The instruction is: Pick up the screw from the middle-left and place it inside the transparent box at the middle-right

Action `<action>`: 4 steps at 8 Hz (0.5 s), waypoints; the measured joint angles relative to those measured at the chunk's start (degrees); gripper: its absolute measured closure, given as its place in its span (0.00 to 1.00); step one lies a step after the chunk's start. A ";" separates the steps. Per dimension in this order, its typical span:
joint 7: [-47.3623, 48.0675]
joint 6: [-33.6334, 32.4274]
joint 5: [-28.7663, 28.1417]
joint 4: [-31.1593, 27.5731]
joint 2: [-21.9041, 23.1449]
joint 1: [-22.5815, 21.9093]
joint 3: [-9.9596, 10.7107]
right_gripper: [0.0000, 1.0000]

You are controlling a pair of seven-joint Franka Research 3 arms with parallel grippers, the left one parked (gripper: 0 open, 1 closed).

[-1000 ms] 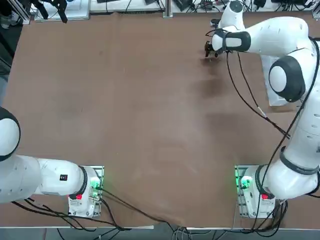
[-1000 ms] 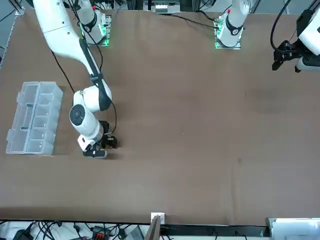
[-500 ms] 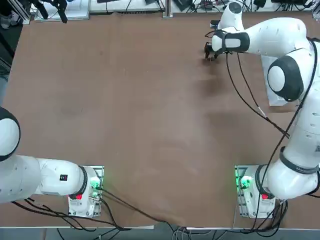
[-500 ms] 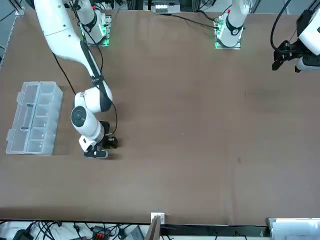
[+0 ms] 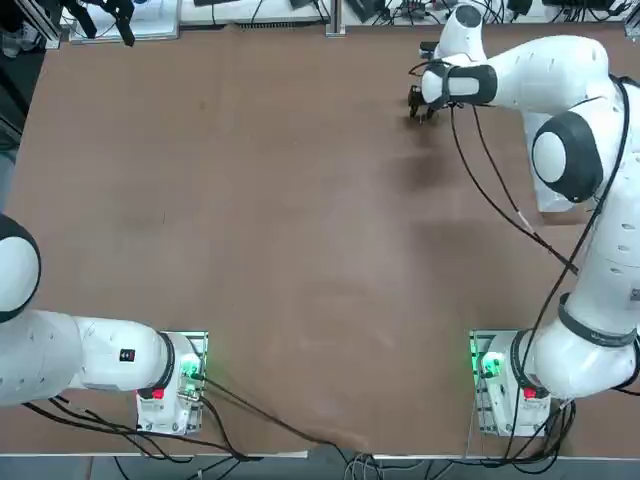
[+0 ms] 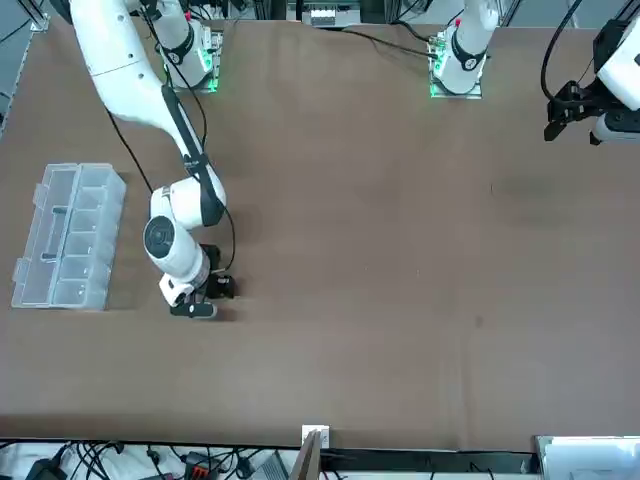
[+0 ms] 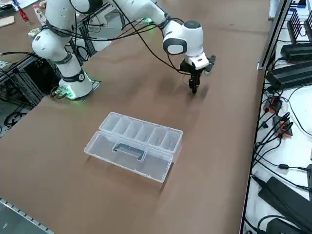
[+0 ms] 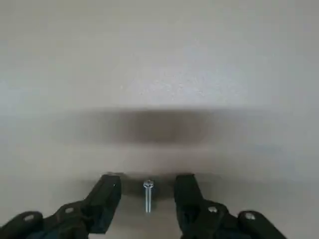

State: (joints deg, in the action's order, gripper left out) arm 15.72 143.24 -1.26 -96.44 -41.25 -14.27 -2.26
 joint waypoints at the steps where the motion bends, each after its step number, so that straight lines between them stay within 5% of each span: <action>1: 0.00 -0.25 0.01 0.09 -0.04 0.00 0.01 0.34; 4: 0.00 -2.70 0.01 0.84 -0.06 0.00 0.04 0.37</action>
State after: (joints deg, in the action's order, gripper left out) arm 15.73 140.53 -1.24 -95.59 -41.32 -14.27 -2.22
